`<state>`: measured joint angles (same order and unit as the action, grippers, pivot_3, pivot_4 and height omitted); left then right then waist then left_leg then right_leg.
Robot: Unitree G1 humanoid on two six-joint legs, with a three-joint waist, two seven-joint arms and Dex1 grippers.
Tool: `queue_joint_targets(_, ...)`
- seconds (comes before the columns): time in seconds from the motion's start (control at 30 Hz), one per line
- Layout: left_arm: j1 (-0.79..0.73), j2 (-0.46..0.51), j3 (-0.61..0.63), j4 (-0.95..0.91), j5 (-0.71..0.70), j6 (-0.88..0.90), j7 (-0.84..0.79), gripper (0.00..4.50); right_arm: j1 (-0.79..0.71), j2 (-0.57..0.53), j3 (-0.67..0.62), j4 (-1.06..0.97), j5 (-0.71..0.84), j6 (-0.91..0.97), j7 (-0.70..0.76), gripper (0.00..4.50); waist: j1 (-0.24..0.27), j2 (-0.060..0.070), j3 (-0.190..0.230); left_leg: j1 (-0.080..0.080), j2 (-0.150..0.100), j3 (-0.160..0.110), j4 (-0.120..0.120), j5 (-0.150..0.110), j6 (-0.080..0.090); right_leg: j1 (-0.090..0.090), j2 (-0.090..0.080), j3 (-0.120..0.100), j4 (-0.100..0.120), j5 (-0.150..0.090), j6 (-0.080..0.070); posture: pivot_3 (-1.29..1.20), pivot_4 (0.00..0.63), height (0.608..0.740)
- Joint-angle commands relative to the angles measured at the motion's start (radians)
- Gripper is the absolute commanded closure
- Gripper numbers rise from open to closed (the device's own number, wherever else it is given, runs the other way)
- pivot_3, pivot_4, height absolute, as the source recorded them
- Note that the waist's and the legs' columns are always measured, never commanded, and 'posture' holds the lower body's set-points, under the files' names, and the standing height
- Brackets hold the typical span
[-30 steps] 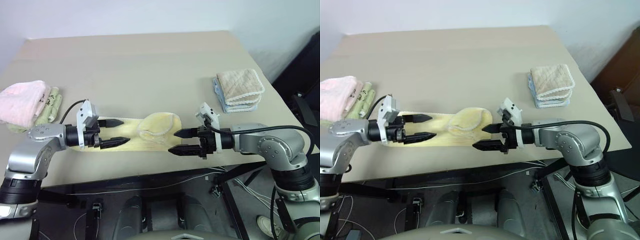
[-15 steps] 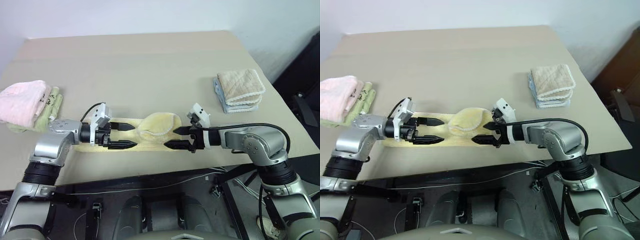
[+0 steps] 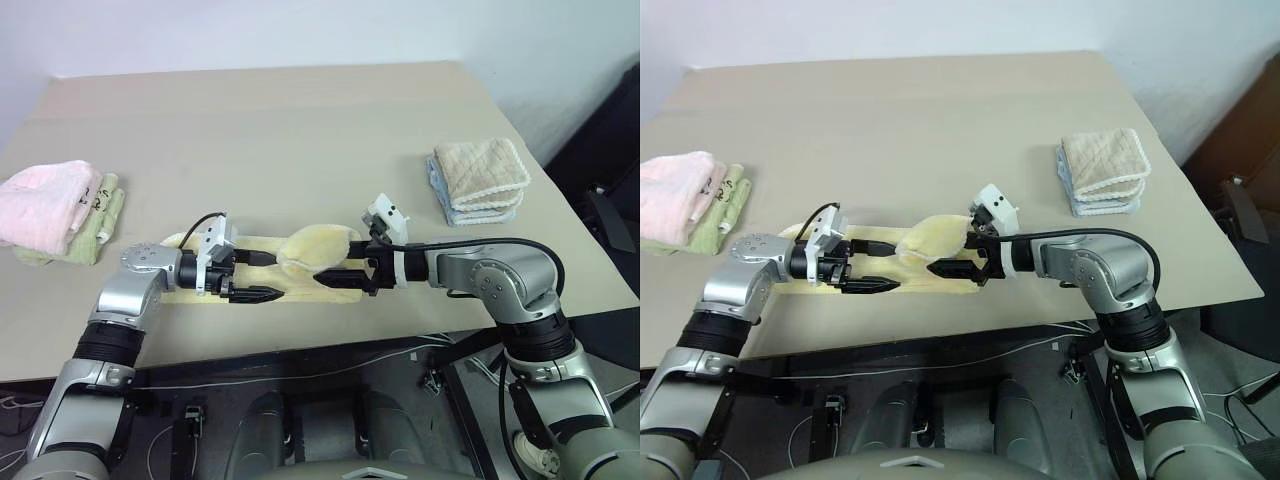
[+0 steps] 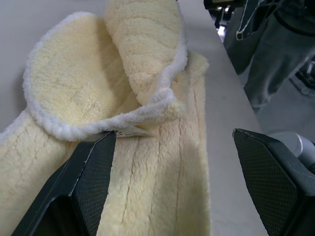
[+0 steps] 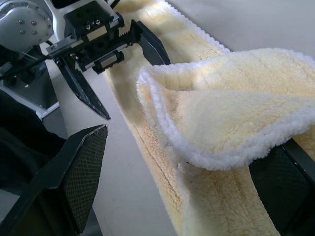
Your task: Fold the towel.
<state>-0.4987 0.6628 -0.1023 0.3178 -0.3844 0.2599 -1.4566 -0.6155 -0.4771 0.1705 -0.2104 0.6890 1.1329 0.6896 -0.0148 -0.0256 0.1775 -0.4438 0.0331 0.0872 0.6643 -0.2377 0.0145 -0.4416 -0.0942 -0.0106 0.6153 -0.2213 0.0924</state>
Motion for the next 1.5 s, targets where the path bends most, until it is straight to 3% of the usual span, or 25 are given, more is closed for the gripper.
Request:
queue_joint_targets(0.03, -0.007, 0.1, 0.049, -0.065, -0.032, 0.071, -0.054, 0.51, -0.019, 0.005, -0.001, -0.036, 0.001, -0.007, 0.009, 0.04, -0.004, 0.0, 0.0, 0.0, 0.0, 0.0, 0.0, 0.0, 0.0, 0.0, 0.0, 0.0, 0.0, 0.0, 0.0, 0.0, 0.15, 0.74)
queue_joint_targets(0.1, -0.022, 0.146, 0.068, -0.074, -0.052, 0.114, -0.07, 0.51, -0.017, 0.014, -0.001, -0.034, 0.001, -0.008, 0.005, 0.04, -0.004, 0.0, 0.0, 0.0, 0.001, 0.0, 0.0, 0.0, 0.0, 0.0, 0.001, 0.0, 0.0, 0.0, 0.0, 0.0, 0.15, 0.74)
queue_joint_targets(0.17, -0.064, 0.125, 0.088, -0.048, -0.053, 0.074, -0.045, 0.51, -0.017, 0.022, 0.001, -0.031, 0.0, -0.011, 0.003, 0.04, 0.001, 0.0, 0.0, 0.0, 0.001, 0.0, 0.0, 0.0, 0.0, 0.0, 0.001, 0.0, 0.0, 0.0, 0.0, 0.0, 0.15, 0.74)
queue_joint_targets(0.3, -0.124, -0.011, 0.101, -0.031, -0.074, 0.052, 0.031, 0.51, -0.02, 0.038, 0.006, -0.026, -0.008, -0.015, 0.0, 0.04, 0.015, 0.0, 0.0, 0.0, -0.001, -0.002, 0.002, 0.0, 0.0, 0.002, -0.001, -0.001, 0.0, 0.0, 0.0, 0.0, 0.15, 0.74)
queue_joint_targets(0.43, -0.113, -0.049, 0.085, -0.024, -0.072, 0.065, 0.007, 0.51, -0.02, 0.043, 0.006, -0.029, -0.012, -0.012, -0.003, 0.04, 0.002, 0.0, 0.0, 0.0, -0.002, 0.0, 0.003, -0.001, 0.003, 0.003, -0.001, -0.001, 0.0, 0.001, 0.002, 0.0, 0.15, 0.74)
queue_joint_targets(0.6, -0.079, -0.011, 0.035, -0.05, -0.06, 0.12, -0.058, 0.51, -0.014, 0.047, -0.005, -0.041, -0.006, -0.001, -0.01, 0.04, -0.004, 0.0, 0.0, 0.001, 0.0, 0.0, 0.002, -0.001, 0.003, 0.002, 0.004, -0.001, 0.001, 0.002, 0.003, 0.0, 0.15, 0.74)
queue_joint_targets(1.5, 0.0, 0.016, -0.013, -0.128, -0.029, 0.13, -0.071, 0.51, -0.072, 0.168, -0.008, 0.028, -0.005, 0.034, -0.048, 0.04, -0.002, 0.0, 0.0, 0.0, 0.001, -0.001, 0.002, -0.001, 0.002, 0.001, 0.002, 0.0, 0.002, 0.0, 0.0, 0.0, 0.15, 0.74)
